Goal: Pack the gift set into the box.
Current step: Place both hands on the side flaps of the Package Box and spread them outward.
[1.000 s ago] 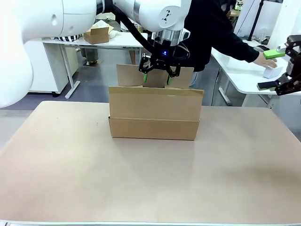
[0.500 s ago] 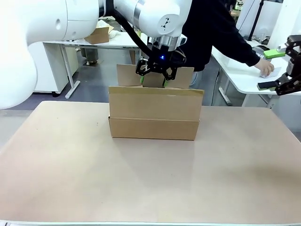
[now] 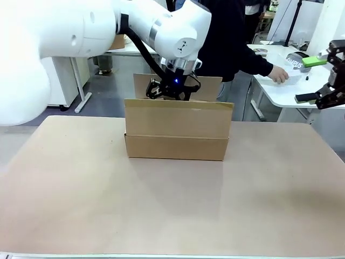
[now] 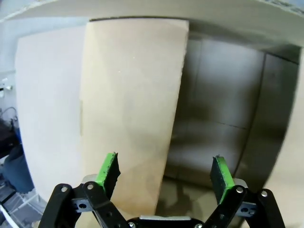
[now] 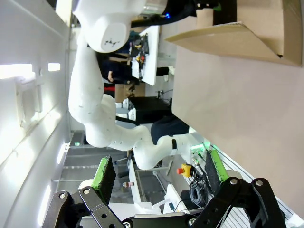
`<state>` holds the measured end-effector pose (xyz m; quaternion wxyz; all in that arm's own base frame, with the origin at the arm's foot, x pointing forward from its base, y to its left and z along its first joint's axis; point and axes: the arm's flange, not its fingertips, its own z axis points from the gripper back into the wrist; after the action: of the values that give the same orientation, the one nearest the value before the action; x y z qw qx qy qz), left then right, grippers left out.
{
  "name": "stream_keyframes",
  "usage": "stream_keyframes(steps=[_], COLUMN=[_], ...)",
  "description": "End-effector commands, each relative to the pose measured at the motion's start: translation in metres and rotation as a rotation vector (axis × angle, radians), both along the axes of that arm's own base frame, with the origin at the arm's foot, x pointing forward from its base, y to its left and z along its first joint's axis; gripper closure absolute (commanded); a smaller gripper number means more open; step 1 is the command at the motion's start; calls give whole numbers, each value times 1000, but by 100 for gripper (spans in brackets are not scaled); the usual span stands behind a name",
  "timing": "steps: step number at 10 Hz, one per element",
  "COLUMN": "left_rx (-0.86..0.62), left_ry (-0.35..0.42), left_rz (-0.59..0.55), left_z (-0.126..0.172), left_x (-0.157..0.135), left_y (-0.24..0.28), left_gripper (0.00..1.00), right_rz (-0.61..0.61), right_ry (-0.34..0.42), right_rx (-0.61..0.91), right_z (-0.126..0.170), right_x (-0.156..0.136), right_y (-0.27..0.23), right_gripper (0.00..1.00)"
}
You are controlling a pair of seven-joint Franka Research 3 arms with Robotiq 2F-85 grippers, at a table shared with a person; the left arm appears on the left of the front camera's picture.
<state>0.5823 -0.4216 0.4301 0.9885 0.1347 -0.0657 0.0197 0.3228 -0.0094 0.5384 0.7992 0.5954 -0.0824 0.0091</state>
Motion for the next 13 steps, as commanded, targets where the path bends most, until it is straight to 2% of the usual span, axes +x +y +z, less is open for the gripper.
stream_keyframes(steps=[1,6,13], left_rx=[23,69,257], left_ry=[-3,63,41], left_rz=[8,23,243], left_z=[-10,-29,-19], left_x=[8,10,-5], left_y=[0,-1,3], left_gripper=[0,0,0], right_rz=[7,7,7], right_ry=[-29,-29,-29], right_rx=[19,19,19], right_z=[1,1,1], right_x=[2,2,2], right_y=[1,1,1], right_gripper=[0,0,0])
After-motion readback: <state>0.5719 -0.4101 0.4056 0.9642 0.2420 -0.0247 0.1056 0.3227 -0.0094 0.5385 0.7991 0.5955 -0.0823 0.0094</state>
